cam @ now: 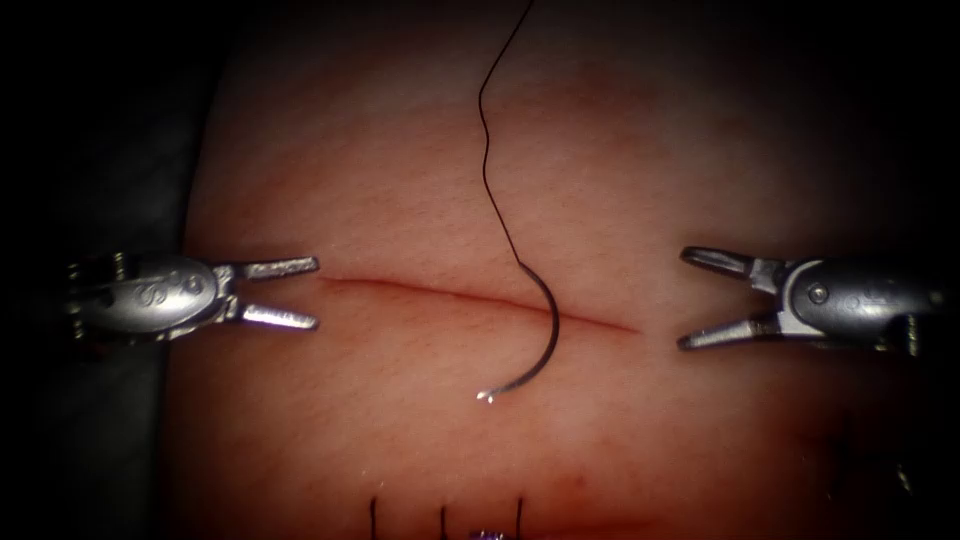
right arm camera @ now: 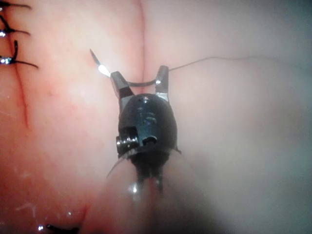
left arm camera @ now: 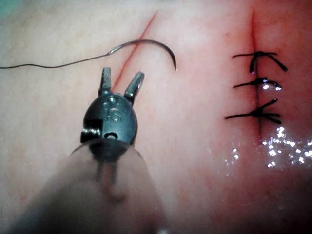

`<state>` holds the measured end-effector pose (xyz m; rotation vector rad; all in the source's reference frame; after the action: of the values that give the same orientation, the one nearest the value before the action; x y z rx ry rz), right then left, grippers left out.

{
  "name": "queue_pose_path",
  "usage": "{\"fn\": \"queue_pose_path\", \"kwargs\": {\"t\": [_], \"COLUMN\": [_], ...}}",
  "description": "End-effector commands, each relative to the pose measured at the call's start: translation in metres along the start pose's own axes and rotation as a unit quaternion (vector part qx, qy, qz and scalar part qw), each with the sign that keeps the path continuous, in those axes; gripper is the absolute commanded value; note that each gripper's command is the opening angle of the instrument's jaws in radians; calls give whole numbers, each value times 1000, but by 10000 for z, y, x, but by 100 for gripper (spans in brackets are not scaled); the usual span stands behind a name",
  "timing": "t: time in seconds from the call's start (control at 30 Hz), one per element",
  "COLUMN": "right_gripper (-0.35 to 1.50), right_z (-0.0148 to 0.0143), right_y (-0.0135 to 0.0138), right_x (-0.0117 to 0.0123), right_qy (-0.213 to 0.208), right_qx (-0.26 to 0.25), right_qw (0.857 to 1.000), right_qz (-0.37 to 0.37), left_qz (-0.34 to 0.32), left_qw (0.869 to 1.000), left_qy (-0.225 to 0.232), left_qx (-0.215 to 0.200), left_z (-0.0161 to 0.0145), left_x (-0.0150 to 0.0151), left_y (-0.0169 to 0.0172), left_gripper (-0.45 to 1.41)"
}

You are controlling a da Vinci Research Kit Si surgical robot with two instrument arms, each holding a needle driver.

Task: Wound Closure
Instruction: Pick up the needle near the tip using the left gripper.

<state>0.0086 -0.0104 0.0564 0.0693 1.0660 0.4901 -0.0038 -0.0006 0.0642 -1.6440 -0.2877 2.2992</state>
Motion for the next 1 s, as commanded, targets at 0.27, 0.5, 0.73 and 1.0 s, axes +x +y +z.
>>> {"fn": "queue_pose_path", "kwargs": {"t": [0.27, 0.5, 0.73, 1.0], "right_gripper": [69, 71, 71, 74], "right_z": [8, 9, 8, 6], "right_y": [-4, -6, -5, -3], "right_x": [-2, -2, -2, -2], "right_qy": [1, 1, -7, -14], "right_qx": [0, -1, -7, -15], "right_qw": [1000, 1000, 1000, 1000], "right_qz": [0, 0, 0, 2], "left_qz": [-2, -31, -48, -71], "left_qw": [1000, 999, 997, 990], "left_qy": [0, -1, -44, -118], "left_qx": [1, 12, 48, 35], "left_z": [8, 23, 61, 103], "left_x": [-4, 10, 10, 13], "left_y": [3, 16, 36, 52], "left_gripper": [16, 12, 54, 58]}}
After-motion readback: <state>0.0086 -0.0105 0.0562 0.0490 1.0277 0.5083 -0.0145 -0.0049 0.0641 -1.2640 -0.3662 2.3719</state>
